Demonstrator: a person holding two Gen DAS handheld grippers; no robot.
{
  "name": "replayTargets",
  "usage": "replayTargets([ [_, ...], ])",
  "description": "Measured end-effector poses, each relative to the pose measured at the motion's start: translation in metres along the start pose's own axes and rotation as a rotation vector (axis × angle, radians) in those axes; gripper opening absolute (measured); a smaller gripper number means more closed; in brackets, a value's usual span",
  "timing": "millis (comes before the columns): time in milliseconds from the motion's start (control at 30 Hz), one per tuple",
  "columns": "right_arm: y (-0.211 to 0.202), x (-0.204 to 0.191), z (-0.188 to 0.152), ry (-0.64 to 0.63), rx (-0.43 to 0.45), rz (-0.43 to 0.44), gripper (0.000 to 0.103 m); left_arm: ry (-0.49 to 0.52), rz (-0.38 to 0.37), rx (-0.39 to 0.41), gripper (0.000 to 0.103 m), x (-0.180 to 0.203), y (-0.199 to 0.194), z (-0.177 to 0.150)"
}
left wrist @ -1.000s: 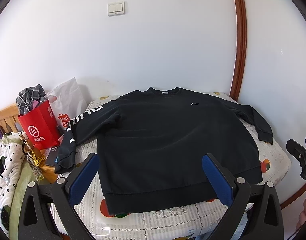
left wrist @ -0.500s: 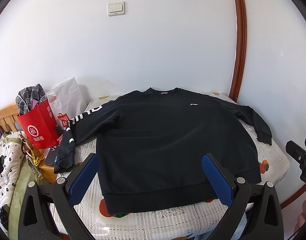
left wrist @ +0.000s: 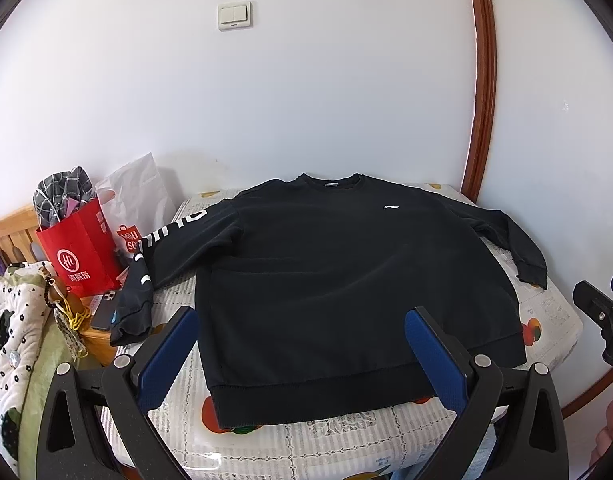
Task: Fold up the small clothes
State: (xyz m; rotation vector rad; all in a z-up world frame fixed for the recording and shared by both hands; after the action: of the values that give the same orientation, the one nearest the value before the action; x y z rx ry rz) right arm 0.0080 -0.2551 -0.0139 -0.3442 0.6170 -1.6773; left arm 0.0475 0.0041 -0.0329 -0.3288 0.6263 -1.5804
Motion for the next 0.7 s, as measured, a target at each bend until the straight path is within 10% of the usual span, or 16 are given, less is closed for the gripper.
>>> replayTargets([
  [700, 0.0027, -0.0056, -0.0031, 0.002, -0.018, 0.007, 0.103, 0.006, 0.019, 0.006, 0.103, -0.0064, -0.0032, -0.0006],
])
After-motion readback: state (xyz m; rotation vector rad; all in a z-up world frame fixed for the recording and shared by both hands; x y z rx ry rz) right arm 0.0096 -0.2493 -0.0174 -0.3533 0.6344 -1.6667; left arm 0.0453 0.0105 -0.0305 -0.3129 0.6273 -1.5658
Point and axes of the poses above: each gripper's, at about its wrist camera, not at the fingertips, and y roughly the way its jaws point, x to its right, z to its top, the point moved 6 cm from there along y, roughly the way its jaws point, and after that the axes turned 9 degrees about y, right-handed, at the moved point
